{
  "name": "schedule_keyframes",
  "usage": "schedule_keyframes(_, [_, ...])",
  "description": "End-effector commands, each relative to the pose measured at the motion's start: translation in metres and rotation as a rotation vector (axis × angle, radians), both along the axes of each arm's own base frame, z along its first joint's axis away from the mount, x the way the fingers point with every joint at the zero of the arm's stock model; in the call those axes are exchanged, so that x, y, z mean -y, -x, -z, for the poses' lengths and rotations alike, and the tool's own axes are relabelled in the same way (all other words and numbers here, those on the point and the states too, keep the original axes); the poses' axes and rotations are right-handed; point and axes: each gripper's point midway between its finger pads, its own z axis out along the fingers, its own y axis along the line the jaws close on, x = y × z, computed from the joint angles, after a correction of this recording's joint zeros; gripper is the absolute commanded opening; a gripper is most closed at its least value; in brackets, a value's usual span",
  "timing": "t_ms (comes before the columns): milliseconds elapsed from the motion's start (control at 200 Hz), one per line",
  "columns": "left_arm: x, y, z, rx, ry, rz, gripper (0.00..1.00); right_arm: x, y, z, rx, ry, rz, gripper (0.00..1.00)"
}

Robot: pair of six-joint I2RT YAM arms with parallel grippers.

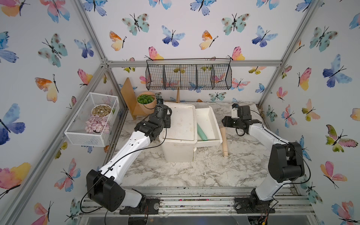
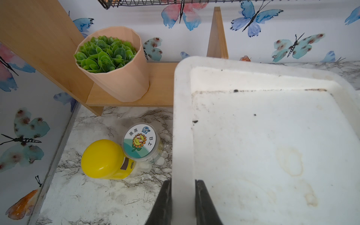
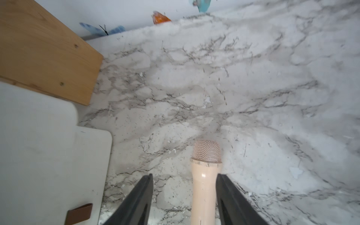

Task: Take the microphone out of the drawer
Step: Place the microphone at the center of the board.

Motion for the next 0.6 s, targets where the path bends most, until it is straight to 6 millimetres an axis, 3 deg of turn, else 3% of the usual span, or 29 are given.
schedule_keyframes(0, [-0.019, 0.005, 0.014, -0.026, -0.099, -0.029, 0.00, -0.009, 0.009, -0.036, 0.050, -0.032, -0.066, 0.60])
schedule_keyframes(250, [-0.019, 0.006, 0.012, -0.021, -0.093, -0.029, 0.00, -0.033, 0.030, -0.124, 0.208, -0.119, -0.237, 0.59])
schedule_keyframes(355, [-0.019, 0.006, 0.012, -0.020, -0.093, -0.028, 0.00, -0.047, 0.046, -0.149, 0.235, -0.164, -0.340, 0.58])
schedule_keyframes(456, [-0.019, 0.006, 0.012, -0.020, -0.093, -0.027, 0.00, -0.056, 0.060, -0.158, 0.224, -0.188, -0.416, 0.56])
schedule_keyframes(596, [-0.019, 0.006, 0.012, -0.022, -0.093, -0.026, 0.00, -0.067, 0.080, -0.154, 0.180, -0.178, -0.481, 0.55])
